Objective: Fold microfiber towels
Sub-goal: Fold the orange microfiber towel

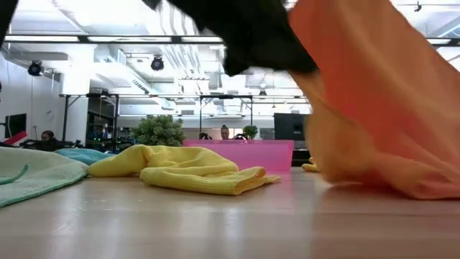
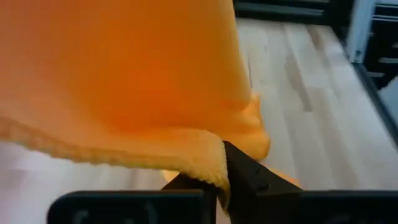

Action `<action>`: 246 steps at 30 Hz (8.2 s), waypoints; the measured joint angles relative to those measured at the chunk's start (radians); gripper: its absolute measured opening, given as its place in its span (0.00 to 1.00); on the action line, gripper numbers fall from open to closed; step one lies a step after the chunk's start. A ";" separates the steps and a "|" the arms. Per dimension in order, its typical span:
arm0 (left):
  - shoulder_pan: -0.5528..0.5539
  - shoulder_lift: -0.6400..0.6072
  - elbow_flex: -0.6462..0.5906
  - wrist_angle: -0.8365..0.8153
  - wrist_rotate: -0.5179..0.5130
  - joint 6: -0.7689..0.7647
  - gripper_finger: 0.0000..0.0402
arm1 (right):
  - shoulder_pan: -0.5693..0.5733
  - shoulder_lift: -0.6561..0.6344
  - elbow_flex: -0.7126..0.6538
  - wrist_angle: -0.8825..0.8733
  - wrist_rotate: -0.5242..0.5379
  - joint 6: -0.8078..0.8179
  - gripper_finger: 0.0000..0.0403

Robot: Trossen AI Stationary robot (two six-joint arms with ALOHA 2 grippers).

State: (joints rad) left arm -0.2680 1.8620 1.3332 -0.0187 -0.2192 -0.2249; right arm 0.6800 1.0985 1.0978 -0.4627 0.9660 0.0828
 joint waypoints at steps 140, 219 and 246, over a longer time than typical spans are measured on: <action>0.054 -0.223 -0.108 -0.229 0.341 0.262 0.07 | -0.108 -0.180 -0.263 -0.237 -0.825 0.389 0.02; 0.189 -0.355 -0.505 -0.166 -0.099 0.161 0.48 | -0.330 -0.066 -0.529 -0.031 -0.629 0.481 0.02; 0.210 -0.466 -0.580 -0.466 -0.310 -0.090 0.48 | -0.311 0.190 -0.535 0.072 -0.731 0.449 0.02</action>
State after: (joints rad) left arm -0.0585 1.3963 0.7528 -0.4851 -0.5293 -0.3146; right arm 0.3690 1.2884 0.5631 -0.3911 0.2352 0.5316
